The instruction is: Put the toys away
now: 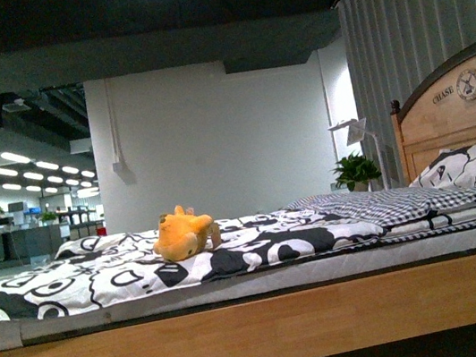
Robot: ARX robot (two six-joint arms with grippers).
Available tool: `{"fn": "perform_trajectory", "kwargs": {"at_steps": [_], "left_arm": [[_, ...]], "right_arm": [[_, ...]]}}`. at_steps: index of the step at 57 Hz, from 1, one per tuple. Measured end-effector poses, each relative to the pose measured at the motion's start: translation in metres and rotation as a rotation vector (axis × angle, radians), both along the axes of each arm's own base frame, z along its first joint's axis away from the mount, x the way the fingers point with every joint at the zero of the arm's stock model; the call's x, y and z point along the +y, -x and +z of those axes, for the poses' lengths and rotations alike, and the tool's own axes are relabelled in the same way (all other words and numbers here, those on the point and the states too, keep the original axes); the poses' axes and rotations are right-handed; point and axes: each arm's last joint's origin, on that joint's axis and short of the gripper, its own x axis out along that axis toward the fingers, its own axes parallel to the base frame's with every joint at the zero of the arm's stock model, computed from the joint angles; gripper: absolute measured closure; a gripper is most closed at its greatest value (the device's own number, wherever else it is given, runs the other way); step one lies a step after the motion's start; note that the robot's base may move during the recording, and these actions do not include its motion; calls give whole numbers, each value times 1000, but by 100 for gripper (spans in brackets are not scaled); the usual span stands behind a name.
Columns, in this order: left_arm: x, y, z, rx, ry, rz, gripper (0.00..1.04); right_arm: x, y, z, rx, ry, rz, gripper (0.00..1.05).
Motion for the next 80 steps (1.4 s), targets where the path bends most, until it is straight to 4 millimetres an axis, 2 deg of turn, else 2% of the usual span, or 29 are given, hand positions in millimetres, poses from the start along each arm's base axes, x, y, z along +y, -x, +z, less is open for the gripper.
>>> {"fn": "perform_trajectory", "kwargs": {"at_steps": [80], "left_arm": [[0,0,0,0,0,0,6]], "right_arm": [[0,0,0,0,0,0,7]]}}
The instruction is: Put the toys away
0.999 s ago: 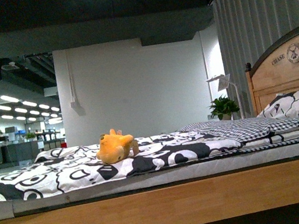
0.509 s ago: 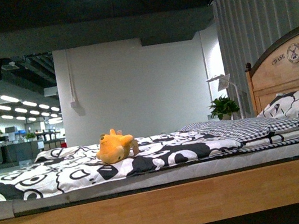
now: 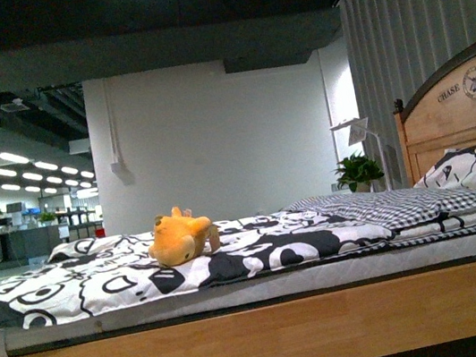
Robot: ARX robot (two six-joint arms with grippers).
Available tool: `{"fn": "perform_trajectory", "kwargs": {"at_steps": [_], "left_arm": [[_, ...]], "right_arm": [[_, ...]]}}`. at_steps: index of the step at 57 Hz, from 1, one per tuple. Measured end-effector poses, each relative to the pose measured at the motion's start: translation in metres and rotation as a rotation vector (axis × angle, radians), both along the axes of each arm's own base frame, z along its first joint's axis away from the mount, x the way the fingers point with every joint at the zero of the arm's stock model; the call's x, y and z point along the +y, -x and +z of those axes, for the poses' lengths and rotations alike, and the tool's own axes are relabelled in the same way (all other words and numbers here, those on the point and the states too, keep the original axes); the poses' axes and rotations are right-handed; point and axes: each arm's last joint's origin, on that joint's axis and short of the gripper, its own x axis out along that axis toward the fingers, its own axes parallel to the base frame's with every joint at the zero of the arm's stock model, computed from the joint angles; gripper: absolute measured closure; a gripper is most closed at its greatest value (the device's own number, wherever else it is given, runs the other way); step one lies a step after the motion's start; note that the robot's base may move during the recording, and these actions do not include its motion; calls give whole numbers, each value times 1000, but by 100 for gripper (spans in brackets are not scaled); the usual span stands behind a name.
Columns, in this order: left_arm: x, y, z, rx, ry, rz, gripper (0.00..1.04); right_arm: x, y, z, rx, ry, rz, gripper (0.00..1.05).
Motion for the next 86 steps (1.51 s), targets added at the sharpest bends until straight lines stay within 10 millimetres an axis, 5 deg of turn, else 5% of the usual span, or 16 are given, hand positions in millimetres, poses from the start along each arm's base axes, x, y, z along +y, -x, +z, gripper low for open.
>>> {"fn": "perform_trajectory", "kwargs": {"at_steps": [86], "left_arm": [[0,0,0,0,0,0,6]], "right_arm": [[0,0,0,0,0,-1,7]]}}
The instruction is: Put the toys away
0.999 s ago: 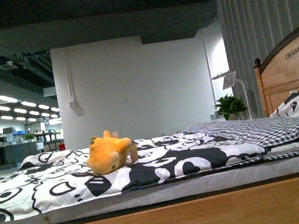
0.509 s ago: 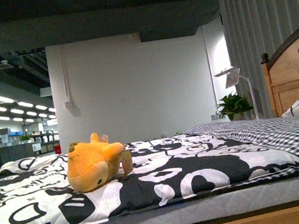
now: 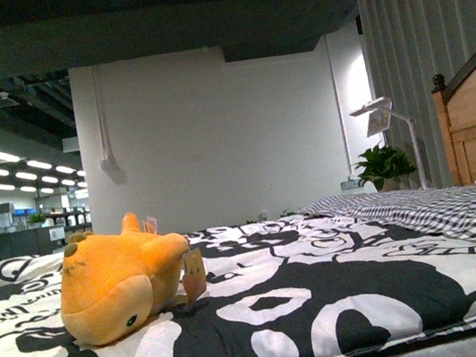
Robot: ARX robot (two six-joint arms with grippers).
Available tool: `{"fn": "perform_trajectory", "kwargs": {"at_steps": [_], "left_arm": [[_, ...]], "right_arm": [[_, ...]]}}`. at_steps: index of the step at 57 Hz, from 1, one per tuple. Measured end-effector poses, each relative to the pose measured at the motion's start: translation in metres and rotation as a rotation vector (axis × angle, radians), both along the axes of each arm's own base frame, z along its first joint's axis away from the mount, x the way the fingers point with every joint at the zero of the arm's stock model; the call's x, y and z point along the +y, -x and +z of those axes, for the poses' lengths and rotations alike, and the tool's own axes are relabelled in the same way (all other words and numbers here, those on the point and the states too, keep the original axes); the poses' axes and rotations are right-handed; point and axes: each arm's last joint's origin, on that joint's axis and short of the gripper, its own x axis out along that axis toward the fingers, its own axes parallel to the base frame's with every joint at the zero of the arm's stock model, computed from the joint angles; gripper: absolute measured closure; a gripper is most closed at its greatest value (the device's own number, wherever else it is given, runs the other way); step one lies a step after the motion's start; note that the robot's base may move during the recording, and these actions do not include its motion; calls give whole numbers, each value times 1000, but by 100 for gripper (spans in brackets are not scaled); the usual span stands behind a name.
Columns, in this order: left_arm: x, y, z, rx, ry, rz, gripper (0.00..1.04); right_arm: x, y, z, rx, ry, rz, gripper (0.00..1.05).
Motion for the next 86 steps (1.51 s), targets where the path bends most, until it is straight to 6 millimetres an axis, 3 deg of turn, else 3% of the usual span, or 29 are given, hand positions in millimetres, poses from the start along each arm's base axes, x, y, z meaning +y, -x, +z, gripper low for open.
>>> {"fn": "perform_trajectory", "kwargs": {"at_steps": [86], "left_arm": [[0,0,0,1,-1,2,6]], "right_arm": [[0,0,0,0,0,0,7]]}}
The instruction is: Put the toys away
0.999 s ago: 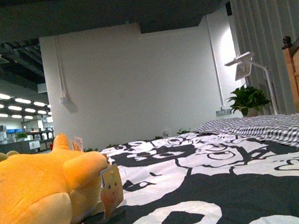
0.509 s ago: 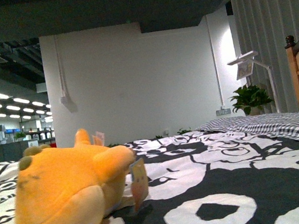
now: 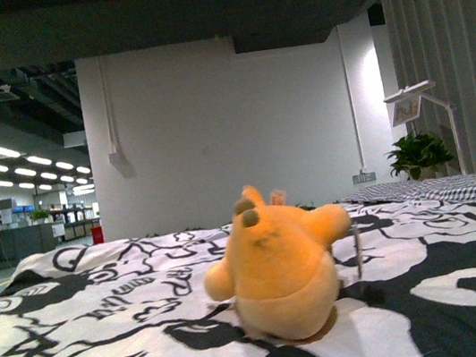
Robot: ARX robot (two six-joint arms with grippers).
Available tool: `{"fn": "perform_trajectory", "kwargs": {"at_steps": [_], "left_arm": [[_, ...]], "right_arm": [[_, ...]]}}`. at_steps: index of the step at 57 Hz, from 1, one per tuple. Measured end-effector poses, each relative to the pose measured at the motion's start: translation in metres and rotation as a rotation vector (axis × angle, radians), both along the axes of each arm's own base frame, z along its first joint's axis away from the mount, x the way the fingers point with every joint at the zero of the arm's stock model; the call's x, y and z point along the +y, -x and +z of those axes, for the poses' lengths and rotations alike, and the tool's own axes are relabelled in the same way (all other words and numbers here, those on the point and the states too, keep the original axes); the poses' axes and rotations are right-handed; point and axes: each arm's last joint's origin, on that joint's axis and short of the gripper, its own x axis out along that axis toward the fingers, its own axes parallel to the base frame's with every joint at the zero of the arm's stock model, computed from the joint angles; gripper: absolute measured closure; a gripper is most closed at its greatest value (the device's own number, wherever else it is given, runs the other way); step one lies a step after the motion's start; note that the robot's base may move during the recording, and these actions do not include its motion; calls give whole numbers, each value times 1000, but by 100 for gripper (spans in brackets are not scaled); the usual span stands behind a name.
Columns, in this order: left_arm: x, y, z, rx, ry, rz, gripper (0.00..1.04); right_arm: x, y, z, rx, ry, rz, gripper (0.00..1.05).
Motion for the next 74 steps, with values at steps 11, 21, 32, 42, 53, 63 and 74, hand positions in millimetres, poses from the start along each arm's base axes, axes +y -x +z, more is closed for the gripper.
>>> {"fn": "perform_trajectory", "kwargs": {"at_steps": [11,21,32,42,53,63,74], "left_arm": [[0,0,0,-1,0,1,6],[0,0,0,-1,0,0,6],[0,0,0,-1,0,0,6],[0,0,0,-1,0,1,6],[0,0,0,-1,0,0,6],[0,0,0,-1,0,-2,6],[0,0,0,-1,0,-1,6]], "right_arm": [[0,0,0,-1,0,5,7],[0,0,0,0,0,3,7],[0,0,0,0,0,2,7],[0,0,0,0,0,2,7],[0,0,0,0,0,2,7],[0,0,0,0,0,0,7],[0,-1,2,-24,-103,-102,7]]}}
